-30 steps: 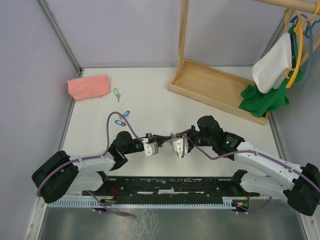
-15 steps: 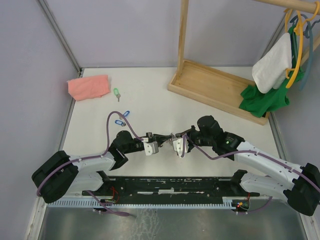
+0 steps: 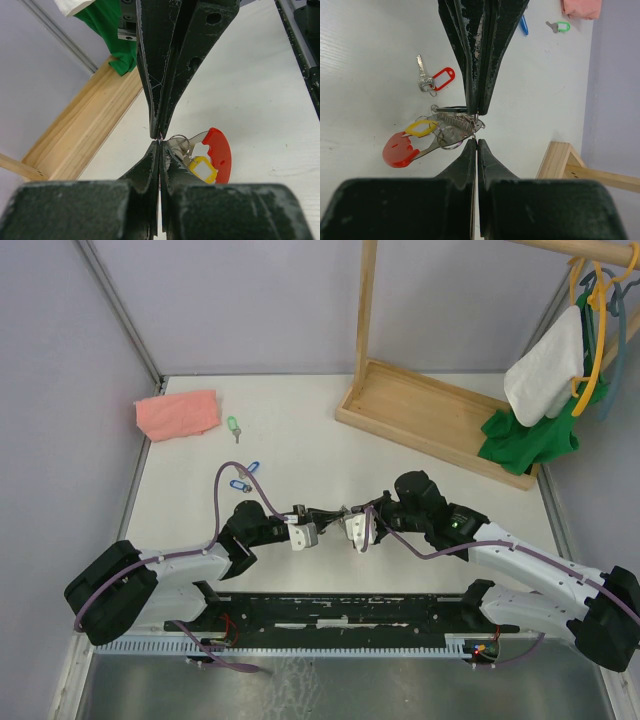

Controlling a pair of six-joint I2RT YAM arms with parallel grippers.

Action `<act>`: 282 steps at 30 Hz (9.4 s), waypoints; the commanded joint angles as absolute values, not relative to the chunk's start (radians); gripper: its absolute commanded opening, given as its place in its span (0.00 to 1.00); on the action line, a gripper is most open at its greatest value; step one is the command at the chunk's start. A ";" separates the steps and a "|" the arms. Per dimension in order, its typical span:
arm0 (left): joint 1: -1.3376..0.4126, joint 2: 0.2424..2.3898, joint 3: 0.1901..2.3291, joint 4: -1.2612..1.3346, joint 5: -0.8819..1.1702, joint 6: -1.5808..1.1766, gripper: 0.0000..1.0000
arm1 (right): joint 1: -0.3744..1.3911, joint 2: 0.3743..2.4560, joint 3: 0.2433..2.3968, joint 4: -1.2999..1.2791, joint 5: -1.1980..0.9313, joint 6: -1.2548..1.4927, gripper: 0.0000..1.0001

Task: Put the keys on the keyring

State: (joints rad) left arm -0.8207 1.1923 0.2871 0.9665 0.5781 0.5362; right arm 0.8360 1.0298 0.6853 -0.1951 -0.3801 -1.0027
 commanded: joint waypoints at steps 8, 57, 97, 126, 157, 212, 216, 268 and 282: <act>-0.827 1.192 0.327 0.980 0.584 0.533 0.03 | 0.840 1.026 0.706 -0.131 -0.375 -0.976 0.01; -0.828 1.192 0.345 0.963 0.540 0.490 0.03 | 0.839 1.018 0.703 -0.097 -0.358 -0.931 0.01; -0.828 1.233 0.380 0.948 0.507 0.387 0.03 | 0.842 1.026 0.683 -0.006 -0.437 -0.871 0.01; -0.810 1.230 0.376 0.915 0.506 0.326 0.03 | 0.846 1.007 0.663 0.030 -0.425 -0.868 0.00; -0.621 1.272 0.327 1.090 0.723 -0.044 0.03 | 0.821 0.967 0.566 0.198 -0.412 -0.803 0.00; -0.715 1.391 0.554 0.071 -0.341 -0.371 0.08 | 0.822 0.870 0.594 -0.076 -0.245 -0.785 0.01; -0.707 1.415 0.602 -0.013 -0.315 -0.385 0.15 | 0.824 0.865 0.594 -0.075 -0.246 -0.784 0.01; -0.642 1.472 0.719 -0.166 -0.188 -0.338 0.11 | 0.827 0.866 0.601 -0.086 -0.273 -0.775 0.01; -0.641 1.410 0.672 -0.076 -0.172 -0.306 0.03 | 0.828 0.858 0.613 -0.118 -0.292 -0.788 0.01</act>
